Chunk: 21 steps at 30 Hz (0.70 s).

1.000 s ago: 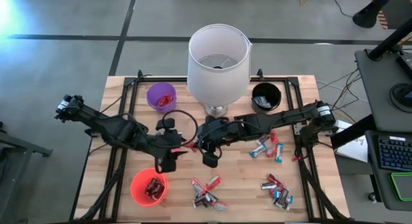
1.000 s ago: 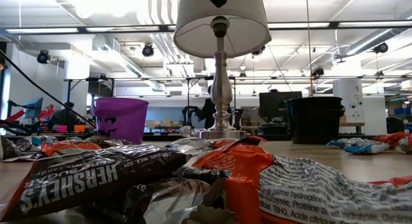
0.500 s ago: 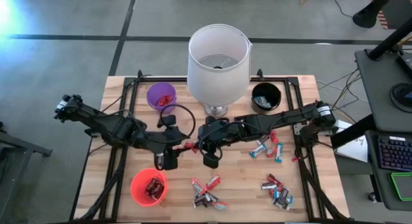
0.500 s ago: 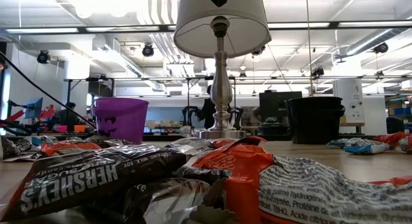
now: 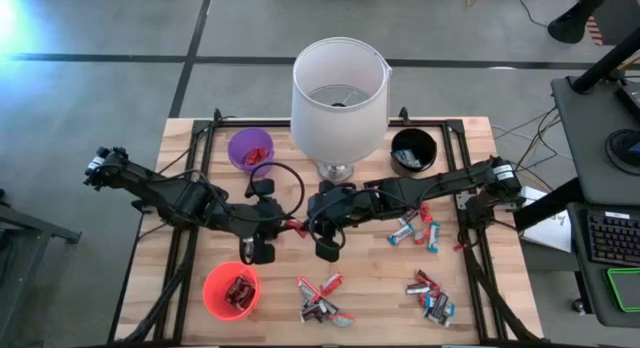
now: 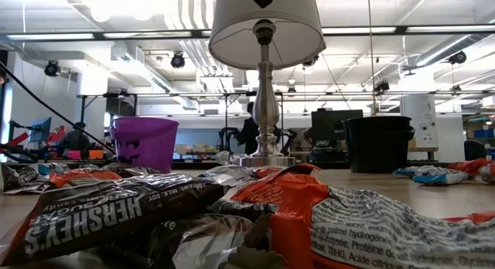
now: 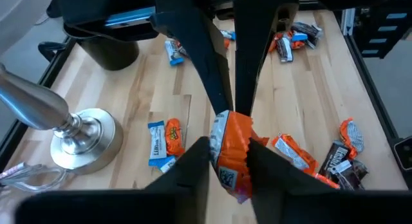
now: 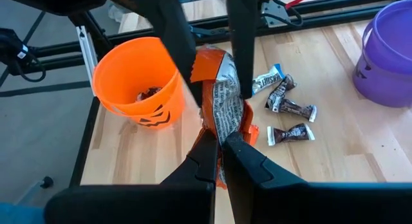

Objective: Sort candy
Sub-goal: Put the orange chocolate into the purple bucket

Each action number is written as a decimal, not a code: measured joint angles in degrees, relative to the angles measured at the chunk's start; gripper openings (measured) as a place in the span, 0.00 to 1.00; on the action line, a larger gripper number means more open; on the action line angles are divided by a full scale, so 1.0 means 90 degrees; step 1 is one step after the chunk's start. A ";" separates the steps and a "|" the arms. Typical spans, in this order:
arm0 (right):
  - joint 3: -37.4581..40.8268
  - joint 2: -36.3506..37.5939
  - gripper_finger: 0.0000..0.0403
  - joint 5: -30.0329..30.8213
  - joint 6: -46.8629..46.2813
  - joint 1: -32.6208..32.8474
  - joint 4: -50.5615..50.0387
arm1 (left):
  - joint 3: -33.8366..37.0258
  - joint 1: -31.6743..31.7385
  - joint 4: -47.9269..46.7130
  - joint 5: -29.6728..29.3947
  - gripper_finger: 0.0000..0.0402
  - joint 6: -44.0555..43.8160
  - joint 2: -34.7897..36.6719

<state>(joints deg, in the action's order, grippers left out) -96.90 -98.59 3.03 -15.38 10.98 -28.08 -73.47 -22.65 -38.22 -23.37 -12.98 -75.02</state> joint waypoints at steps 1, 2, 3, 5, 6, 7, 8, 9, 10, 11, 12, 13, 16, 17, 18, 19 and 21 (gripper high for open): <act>0.0000 0.0000 0.02 0.0001 0.0000 0.0000 -0.0002 | 0.0000 0.0000 -0.0004 0.0007 0.09 0.0043 0.0000; 0.0000 0.0000 0.02 0.0000 0.0000 0.0000 -0.0002 | 0.0000 0.0007 -0.0005 0.0009 0.05 0.0071 0.0000; 0.0000 0.0000 0.02 0.0000 0.0000 0.0000 -0.0002 | 0.0000 0.0009 -0.0009 0.0014 0.03 0.0101 0.0000; 0.0000 0.0000 0.02 0.0001 0.0000 0.0000 -0.0002 | 0.0000 0.0019 -0.0020 0.0016 0.03 0.0159 0.0000; 0.0000 0.0000 0.02 0.0002 0.0000 0.0000 -0.0001 | 0.0000 0.0019 -0.0031 0.0016 0.03 0.0195 0.0000; 0.0000 0.0000 0.03 0.0002 0.0000 -0.0002 0.0001 | 0.0000 0.0027 -0.0051 0.0015 0.03 0.0217 0.0000; 0.0000 0.0000 0.03 0.0004 0.0002 -0.0002 0.0001 | 0.0000 0.0043 -0.0084 0.0020 0.03 0.0220 0.0000; 0.0000 0.0000 0.04 0.0009 0.0002 -0.0003 -0.0001 | 0.0000 0.0060 -0.0130 0.0034 0.02 0.0222 0.0000; 0.0000 0.0000 0.06 0.0012 0.0002 -0.0005 0.0000 | 0.0000 0.0078 -0.0209 0.0041 0.02 0.0225 0.0000; 0.0000 0.0000 0.08 0.0009 0.0000 -0.0005 -0.0001 | 0.0000 0.0091 -0.0259 0.0039 0.01 0.0227 0.0002; 0.0000 0.0000 0.10 0.0005 0.0000 -0.0005 0.0000 | 0.0000 0.0103 -0.0269 0.0038 0.01 0.0225 0.0007; 0.0000 0.0000 0.12 0.0005 0.0000 -0.0005 0.0003 | 0.0000 0.0120 -0.0284 0.0044 0.01 0.0225 0.0014; 0.0000 0.0000 0.19 0.0007 0.0000 -0.0005 0.0012 | 0.0000 0.0166 -0.0365 0.0049 0.01 0.0246 0.0067; 0.0000 0.0000 0.22 0.0010 0.0000 -0.0005 0.0017 | 0.0000 0.0180 -0.0366 0.0049 0.00 0.0300 0.0091; 0.0000 0.0000 0.24 0.0014 -0.0011 -0.0015 0.0021 | 0.0000 0.0194 -0.0366 0.0050 0.00 0.0360 0.0114; 0.0000 0.0000 0.26 0.0032 -0.0046 -0.0017 0.0020 | 0.0000 0.0211 -0.0370 0.0048 0.00 0.0410 0.0144; 0.0000 0.0000 0.30 0.0135 -0.0126 -0.0029 -0.0007 | 0.0000 0.0273 -0.0490 0.0046 0.00 0.0510 0.0224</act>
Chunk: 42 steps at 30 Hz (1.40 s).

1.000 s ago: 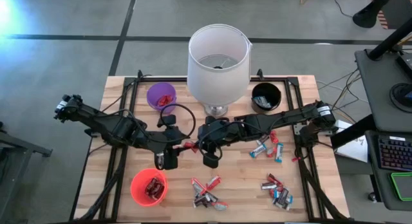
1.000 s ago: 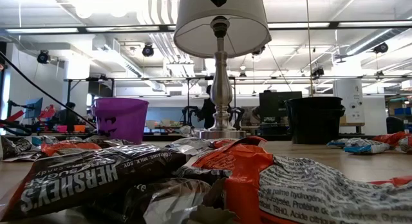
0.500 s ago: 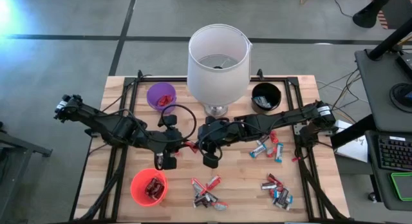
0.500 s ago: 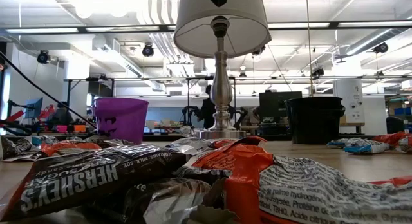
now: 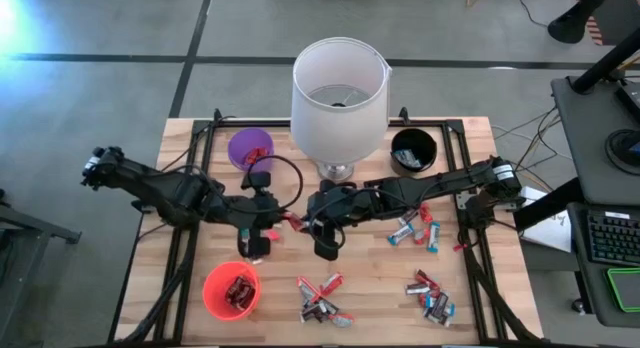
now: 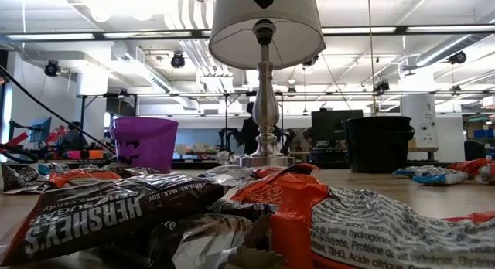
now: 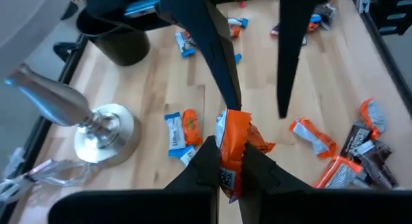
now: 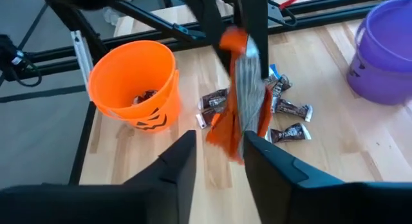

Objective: Sort candy
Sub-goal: Put the orange chocolate into the purple bucket

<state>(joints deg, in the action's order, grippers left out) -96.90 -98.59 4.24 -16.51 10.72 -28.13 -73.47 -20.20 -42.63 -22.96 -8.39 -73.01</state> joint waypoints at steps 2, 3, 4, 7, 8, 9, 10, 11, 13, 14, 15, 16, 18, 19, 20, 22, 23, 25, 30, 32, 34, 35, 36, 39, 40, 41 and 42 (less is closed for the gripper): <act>0.0000 0.0000 0.33 0.0024 -0.0003 0.0000 -0.0081 | 0.0000 0.0115 -0.0352 -0.0043 0.00 0.0044 0.0089; 0.0000 0.0000 0.34 0.0030 -0.0004 0.0001 -0.0135 | 0.0000 0.0192 -0.0542 -0.0060 0.00 0.0046 0.0131; 0.0000 0.0000 0.35 0.0030 -0.0020 0.0002 -0.0200 | 0.0000 0.0283 -0.0739 -0.0062 0.00 0.0045 0.0184; 0.0000 0.0000 0.36 0.0032 -0.0341 0.0002 -0.0477 | 0.0000 0.0605 -0.1300 -0.0071 0.00 0.0050 0.0360; 0.0000 0.0000 0.37 0.0031 -0.0469 0.0002 -0.0594 | 0.0000 0.0731 -0.1458 -0.0073 0.00 0.0082 0.0420; 0.0000 0.0000 0.37 0.0034 -0.0603 0.0006 -0.0725 | 0.0000 0.0866 -0.1607 -0.0073 0.00 0.0129 0.0479; 0.0000 0.0000 0.37 0.0033 -0.0707 0.0015 -0.0843 | 0.0000 0.0996 -0.1742 -0.0073 0.00 0.0199 0.0542; 0.0000 0.0000 0.37 0.0034 -0.0748 0.0031 -0.0949 | 0.0000 0.1141 -0.1855 -0.0073 0.00 0.0284 0.0610; 0.0000 0.0000 0.37 0.0035 -0.0887 0.0061 -0.1150 | 0.0000 0.1440 -0.2054 -0.0075 0.00 0.0459 0.0776; 0.0000 0.0000 0.37 0.0033 -0.0957 0.0075 -0.1228 | 0.0000 0.1606 -0.2161 -0.0070 0.00 0.0538 0.0855; 0.0000 0.0000 0.37 0.0033 -0.1054 0.0077 -0.1313 | 0.0000 0.1784 -0.2267 -0.0065 0.00 0.0621 0.0937; 0.0000 0.0000 0.37 0.0031 -0.1109 0.0080 -0.1414 | 0.0000 0.1968 -0.2365 -0.0064 0.00 0.0695 0.1013; 0.0002 0.0000 0.37 0.0033 -0.1215 0.0077 -0.1558 | 0.0004 0.2357 -0.2490 -0.0063 0.00 0.0848 0.1165; 0.0002 0.0000 0.37 0.0035 -0.1256 0.0075 -0.1599 | 0.0005 0.2563 -0.2525 -0.0061 0.00 0.0950 0.1242; 0.0002 0.0000 0.37 0.0035 -0.1327 0.0074 -0.1636 | 0.0005 0.2789 -0.2555 -0.0062 0.00 0.1054 0.1310; 0.0002 0.0000 0.37 0.0040 -0.1400 0.0073 -0.1671 | 0.0005 0.3251 -0.2557 -0.0064 0.00 0.1278 0.1399; 0.0002 0.0000 0.37 0.0040 -0.1431 0.0073 -0.1672 | 0.0005 0.3499 -0.2557 -0.0064 0.00 0.1386 0.1427; 0.0002 0.0000 0.37 0.0038 -0.1496 0.0073 -0.1672 | 0.0007 0.3975 -0.2555 -0.0061 0.00 0.1621 0.1459; 0.0002 0.0002 0.37 0.0038 -0.1509 0.0073 -0.1674 | 0.0007 0.4963 -0.2553 0.0228 0.01 0.2279 0.1440; 0.0002 0.0002 0.37 0.0039 -0.1509 0.0073 -0.1694 | 0.0010 0.5243 -0.2550 0.0681 0.02 0.2517 0.1414; 0.0002 0.0002 0.37 0.0040 -0.1509 0.0073 -0.1749 | 0.0012 0.5461 -0.2550 0.1062 0.03 0.2685 0.1372; 0.0002 0.0002 0.37 0.0040 -0.1509 0.0073 -0.1791 | 0.0012 0.5543 -0.2550 0.1180 0.04 0.2736 0.1347; 0.0002 0.0002 0.37 0.0039 -0.1509 0.0073 -0.1840 | 0.0012 0.5612 -0.2550 0.1224 0.05 0.2780 0.1321; 0.0002 0.0002 0.37 0.0039 -0.1509 0.0073 -0.1915 | 0.0012 0.5771 -0.2545 0.1284 0.07 0.2926 0.1245; 0.0002 0.0002 0.37 0.0039 -0.1509 0.0073 -0.1914 | 0.0012 0.5814 -0.2537 0.1286 0.08 0.2942 0.1213; 0.0002 0.0002 0.37 0.0040 -0.1509 0.0073 -0.1915 | 0.0012 0.5859 -0.2535 0.1284 0.09 0.2960 0.1184; 0.0002 0.0002 0.37 0.0039 -0.1509 0.0073 -0.1915 | 0.0012 0.5900 -0.2533 0.1284 0.10 0.2986 0.1154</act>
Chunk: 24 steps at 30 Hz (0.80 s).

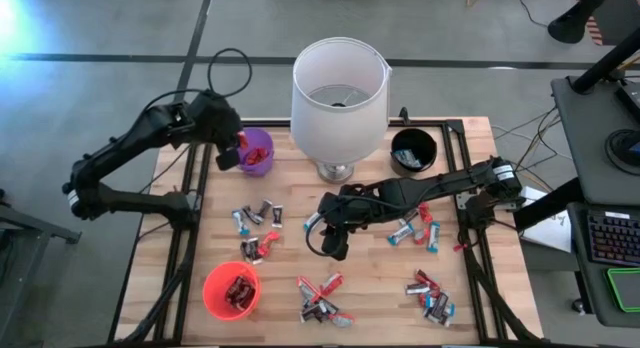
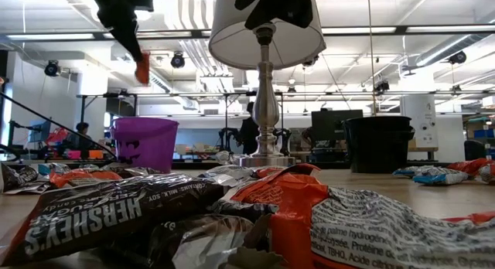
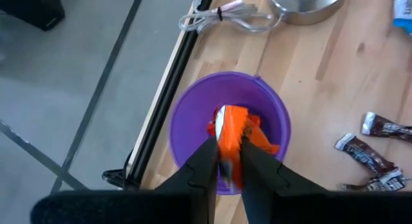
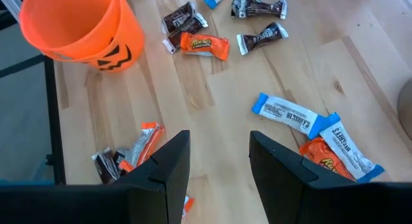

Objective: Sort candy
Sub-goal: Put the orange chocolate into the purple bucket, then put the white chocolate into the black bin

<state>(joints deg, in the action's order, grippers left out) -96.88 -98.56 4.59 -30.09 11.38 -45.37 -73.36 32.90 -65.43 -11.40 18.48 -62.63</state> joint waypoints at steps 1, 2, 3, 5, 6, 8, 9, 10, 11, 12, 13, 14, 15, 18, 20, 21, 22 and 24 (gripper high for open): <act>0.0000 0.0000 0.37 -0.0001 0.0000 0.0000 -0.0002 | 0.0000 0.0035 0.0002 0.0000 0.11 0.0029 -0.0027; 0.0000 0.0000 0.37 0.0000 0.0000 0.0000 -0.0008 | 0.0000 0.0063 0.0002 0.0000 0.13 0.0051 -0.0052; 0.0000 0.0000 0.37 -0.0001 0.0000 0.0000 -0.0026 | 0.0000 0.0090 0.0002 0.0000 0.14 0.0058 -0.0078; 0.0000 0.0000 0.37 0.0001 0.0000 0.0002 -0.0096 | 0.0000 0.0134 0.0004 -0.0002 0.17 0.0062 -0.0119; 0.0000 0.0000 0.37 0.0001 0.0000 0.0011 -0.0138 | 0.0000 0.0143 0.0005 0.0000 0.18 0.0075 -0.0132; 0.0000 0.0000 0.37 -0.0002 0.0002 0.0012 -0.0182 | 0.0000 0.0146 0.0005 0.0000 0.21 0.0078 -0.0139; 0.0000 0.0000 0.37 -0.0002 0.0002 0.0013 -0.0207 | 0.0000 0.0146 0.0005 0.0000 0.22 0.0074 -0.0139; 0.0000 0.0001 0.37 -0.0002 0.0003 0.0012 -0.0264 | 0.0000 0.0146 0.0004 0.0000 0.23 0.0052 -0.0139; 0.0002 0.0005 0.37 -0.0002 0.0007 0.0015 -0.0352 | 0.0000 0.0146 0.0002 0.0000 0.24 0.0024 -0.0139; 0.0005 0.0005 0.37 -0.0002 0.0010 0.0014 -0.0423 | 0.0000 0.0143 0.0002 0.0023 0.24 -0.0007 -0.0134; 0.0010 0.0005 0.37 -0.0002 0.0012 0.0015 -0.0497 | 0.0000 0.0143 0.0002 0.0065 0.25 -0.0037 -0.0124; 0.0040 0.0007 0.37 -0.0002 0.0014 0.0013 -0.0512 | 0.0000 0.0143 0.0000 0.0156 0.25 -0.0071 -0.0118; 0.0075 0.0007 0.37 -0.0002 0.0024 0.0012 -0.0512 | 0.0000 0.0143 -0.0003 0.0287 0.25 -0.0111 -0.0117; 0.0227 0.0007 0.37 -0.0001 0.0160 0.0012 -0.0498 | 0.0000 0.0143 -0.0027 0.0780 0.25 -0.0158 -0.0117; 0.0425 0.0010 0.37 -0.0001 0.0292 0.0012 -0.0369 | 0.0000 0.0143 -0.0029 0.1159 0.25 -0.0163 -0.0115; 0.0529 0.0010 0.37 -0.0004 0.0346 0.0012 -0.0255 | 0.0000 0.0143 -0.0032 0.1316 0.25 -0.0163 -0.0115; 0.0624 0.0010 0.37 -0.0004 0.0403 0.0012 -0.0145 | 0.0000 0.0143 -0.0034 0.1449 0.25 -0.0163 -0.0115; 0.0819 0.0010 0.37 -0.0004 0.0414 0.0006 0.0085 | 0.0000 0.0143 -0.0038 0.1642 0.25 -0.0162 -0.0115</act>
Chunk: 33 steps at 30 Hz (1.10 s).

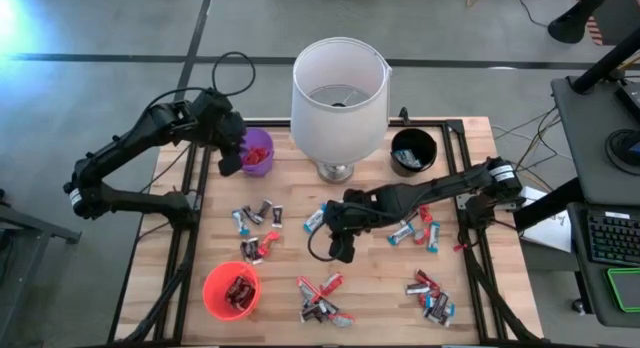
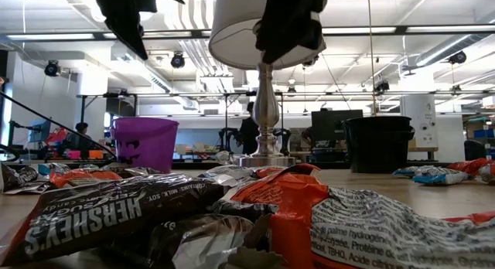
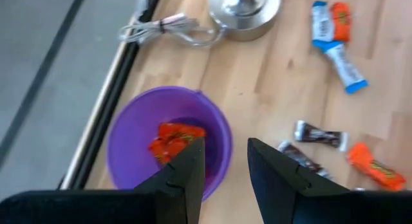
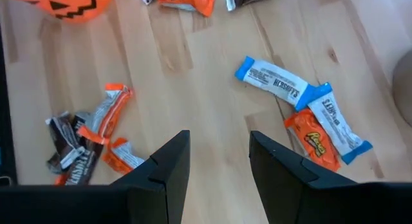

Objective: Sort candy
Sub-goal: Put the white chocolate into the black bin

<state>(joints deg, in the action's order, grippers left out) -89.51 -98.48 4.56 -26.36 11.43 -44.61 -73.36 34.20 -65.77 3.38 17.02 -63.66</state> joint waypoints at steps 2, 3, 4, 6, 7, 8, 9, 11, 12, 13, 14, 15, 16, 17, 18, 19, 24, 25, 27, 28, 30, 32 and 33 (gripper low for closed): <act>0.0175 0.0000 0.37 0.0002 -0.0089 -0.0011 0.0152 | 0.0000 0.0000 -0.0005 0.0091 0.25 0.0002 0.0000; 0.0248 0.0000 0.37 0.0002 -0.0174 -0.0011 0.0112 | 0.0000 0.0000 -0.0012 0.0093 0.25 0.0003 0.0000; 0.0311 0.0000 0.37 -0.0001 -0.0333 -0.0021 0.0023 | 0.0000 0.0000 -0.0036 0.0095 0.25 0.0015 0.0000; 0.0432 -0.0001 0.37 0.0002 -0.0796 -0.0023 -0.0191 | 0.0000 0.0000 -0.0123 0.0095 0.25 0.0073 0.0000; 0.0502 0.0000 0.37 0.0003 -0.1133 -0.0021 -0.0342 | 0.0000 0.0000 -0.0194 0.0095 0.25 0.0108 0.0000; 0.0580 0.0000 0.37 0.0003 -0.1511 -0.0023 -0.0520 | 0.0000 0.0000 -0.0251 0.0095 0.25 0.0135 0.0000; 0.0660 0.0000 0.37 0.0017 -0.1924 -0.0023 -0.0725 | 0.0000 0.0000 -0.0301 0.0095 0.25 0.0162 0.0002; 0.0812 -0.0002 0.37 0.0172 -0.2789 -0.0023 -0.1121 | 0.0000 0.0000 -0.0405 0.0095 0.25 0.0197 0.0005; 0.0897 -0.0002 0.37 0.0307 -0.3295 -0.0021 -0.1278 | 0.0000 0.0000 -0.0440 0.0095 0.25 0.0220 0.0005; 0.0995 -0.0001 0.37 0.0403 -0.3826 -0.0021 -0.1397 | 0.0001 0.0000 -0.0459 0.0096 0.25 0.0248 0.0005; 0.1117 0.0000 0.37 0.0467 -0.4368 -0.0024 -0.1496 | 0.0000 0.0000 -0.0465 0.0096 0.25 0.0294 0.0005; 0.1241 0.0000 0.37 0.0496 -0.4905 -0.0028 -0.1596 | 0.0000 0.0000 -0.0462 0.0097 0.25 0.0352 0.0005; 0.1373 -0.0002 0.37 0.0498 -0.5375 -0.0026 -0.1649 | 0.0000 0.0000 -0.0462 0.0097 0.25 0.0405 0.0005; 0.1516 -0.0002 0.37 0.0504 -0.5806 -0.0026 -0.1653 | 0.0000 0.0000 -0.0462 0.0097 0.25 0.0446 0.0005; 0.1662 -0.0002 0.37 0.0522 -0.6225 -0.0019 -0.1638 | 0.0000 0.0000 -0.0462 0.0097 0.25 0.0490 0.0005; 0.1796 -0.0002 0.37 0.0539 -0.6639 0.0010 -0.1638 | 0.0000 0.0000 -0.0462 0.0103 0.25 0.0524 0.0005; 0.2222 0.0012 0.37 0.0578 -0.7939 0.0203 -0.1639 | 0.0000 0.0000 -0.0465 0.0164 0.25 0.0712 0.0005; 0.2251 0.0021 0.37 0.0612 -0.8099 0.0241 -0.1638 | 0.0000 0.0000 -0.0465 0.0165 0.25 0.0737 0.0005; 0.2283 0.0024 0.37 0.0663 -0.8414 0.0307 -0.1706 | 0.0000 0.0000 -0.0465 0.0192 0.25 0.0776 0.0005; 0.2301 0.0024 0.37 0.0675 -0.8585 0.0338 -0.1730 | 0.0000 0.0000 -0.0465 0.0221 0.25 0.0791 0.0005; 0.2355 0.0024 0.37 0.0691 -0.8940 0.0411 -0.1842 | 0.0000 0.0000 -0.0465 0.0242 0.25 0.0793 0.0005; 0.2431 0.0024 0.37 0.0684 -0.9337 0.0506 -0.1990 | 0.0000 0.0000 -0.0469 0.0241 0.25 0.0793 0.0005; 0.2479 0.0024 0.37 0.0684 -0.9555 0.0559 -0.2062 | 0.0000 0.0000 -0.0476 0.0241 0.25 0.0796 0.0005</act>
<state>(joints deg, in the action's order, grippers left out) -67.20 -98.26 10.71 -112.35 16.47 -63.17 -73.36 34.20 -70.06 5.55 24.18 -63.61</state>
